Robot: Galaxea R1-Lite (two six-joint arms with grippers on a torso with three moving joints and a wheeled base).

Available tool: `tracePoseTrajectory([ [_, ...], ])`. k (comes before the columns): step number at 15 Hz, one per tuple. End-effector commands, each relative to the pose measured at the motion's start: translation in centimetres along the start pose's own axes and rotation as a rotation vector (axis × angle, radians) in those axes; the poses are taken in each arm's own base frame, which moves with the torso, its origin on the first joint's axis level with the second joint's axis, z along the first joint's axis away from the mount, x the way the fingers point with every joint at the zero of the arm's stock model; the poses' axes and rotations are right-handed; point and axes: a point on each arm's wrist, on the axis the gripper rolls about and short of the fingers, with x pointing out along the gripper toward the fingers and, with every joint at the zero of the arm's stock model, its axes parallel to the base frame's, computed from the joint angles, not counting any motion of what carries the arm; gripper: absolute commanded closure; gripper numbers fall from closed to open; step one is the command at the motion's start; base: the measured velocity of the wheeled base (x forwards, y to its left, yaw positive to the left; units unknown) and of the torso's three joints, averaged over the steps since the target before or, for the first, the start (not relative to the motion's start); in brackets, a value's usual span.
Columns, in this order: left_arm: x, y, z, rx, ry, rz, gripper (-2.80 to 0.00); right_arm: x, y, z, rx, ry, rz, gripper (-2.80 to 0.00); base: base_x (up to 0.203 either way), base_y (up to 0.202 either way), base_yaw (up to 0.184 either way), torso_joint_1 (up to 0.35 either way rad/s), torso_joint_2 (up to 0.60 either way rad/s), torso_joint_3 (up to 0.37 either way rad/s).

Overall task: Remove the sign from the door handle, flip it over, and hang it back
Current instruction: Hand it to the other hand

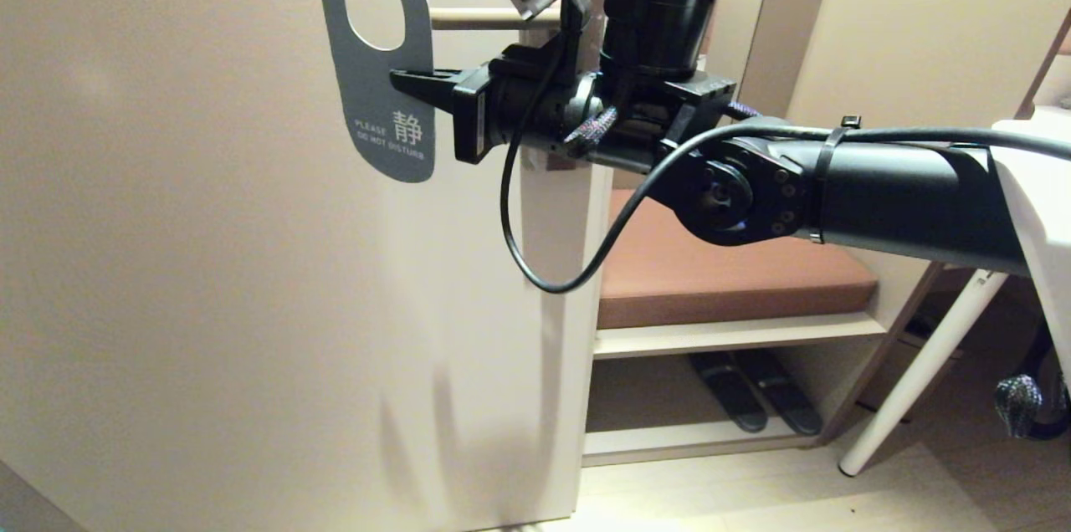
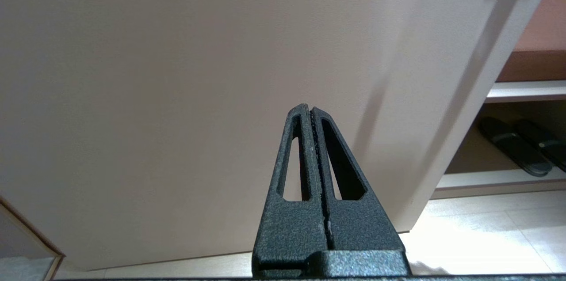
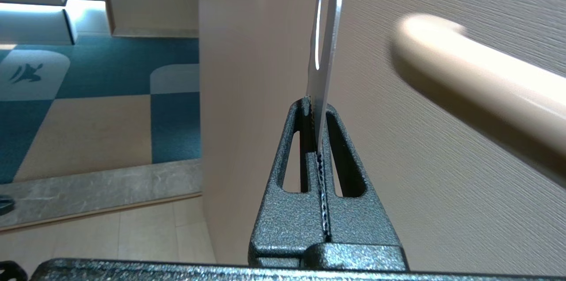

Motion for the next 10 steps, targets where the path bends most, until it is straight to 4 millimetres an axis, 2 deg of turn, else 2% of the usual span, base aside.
tracePoseTrajectory([
  [1, 0.0, 0.0, 0.0, -0.001, 0.000, 0.000, 0.00, -0.3, 0.1, 0.6, -0.006, -0.010, 0.000, 0.00, 0.000, 0.000, 0.000, 0.000, 0.00, 0.000],
  [6, 0.0, 0.0, 0.0, -0.001, 0.000, 0.001, 0.00, -1.5, 0.7, 2.7, -0.013, -0.030, 0.001, 0.00, 0.000, 0.000, 0.000, 0.000, 0.00, 0.000],
  [10, 0.0, 0.0, 0.0, -0.001, 0.000, 0.001, 0.00, -3.0, 1.5, 3.6, -0.004, -0.011, 0.000, 0.00, 0.000, 0.000, 0.000, 0.000, 0.00, 0.000],
])
